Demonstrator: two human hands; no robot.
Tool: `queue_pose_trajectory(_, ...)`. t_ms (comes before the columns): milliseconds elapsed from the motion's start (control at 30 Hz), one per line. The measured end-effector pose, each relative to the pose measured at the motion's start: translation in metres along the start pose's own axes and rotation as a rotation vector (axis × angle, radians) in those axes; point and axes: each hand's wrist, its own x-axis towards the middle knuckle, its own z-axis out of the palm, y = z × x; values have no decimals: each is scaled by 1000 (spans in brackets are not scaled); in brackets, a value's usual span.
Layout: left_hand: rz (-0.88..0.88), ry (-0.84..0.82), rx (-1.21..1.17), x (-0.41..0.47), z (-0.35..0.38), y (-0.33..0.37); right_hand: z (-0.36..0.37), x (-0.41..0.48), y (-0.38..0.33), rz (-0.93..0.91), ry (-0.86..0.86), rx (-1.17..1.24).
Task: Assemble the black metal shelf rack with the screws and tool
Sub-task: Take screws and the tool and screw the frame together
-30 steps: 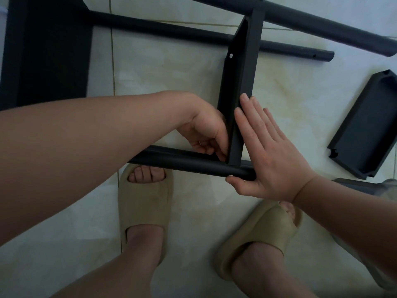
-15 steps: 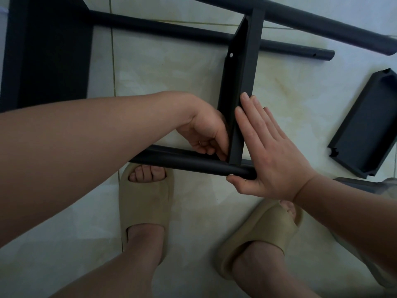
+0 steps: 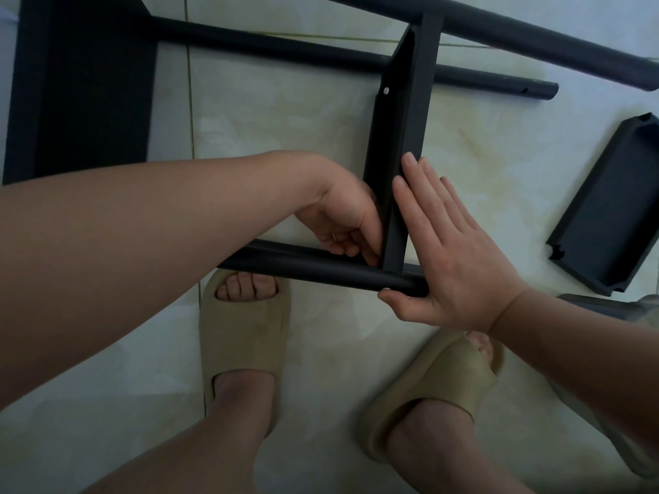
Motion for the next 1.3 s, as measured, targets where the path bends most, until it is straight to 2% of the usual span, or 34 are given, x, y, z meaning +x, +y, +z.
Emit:
queue_pose_trajectory(367, -47, -23, 23, -3, -4, -1, 1, 0, 0, -1, 0, 3)
queue_pose_trajectory(900, -19, 33, -18, -3, -4, 1, 1, -1, 1, -2, 1, 5)
queue_pose_trajectory(1300, 5, 0, -22, -2, -3, 1, 0, 0, 0, 2, -1, 5)
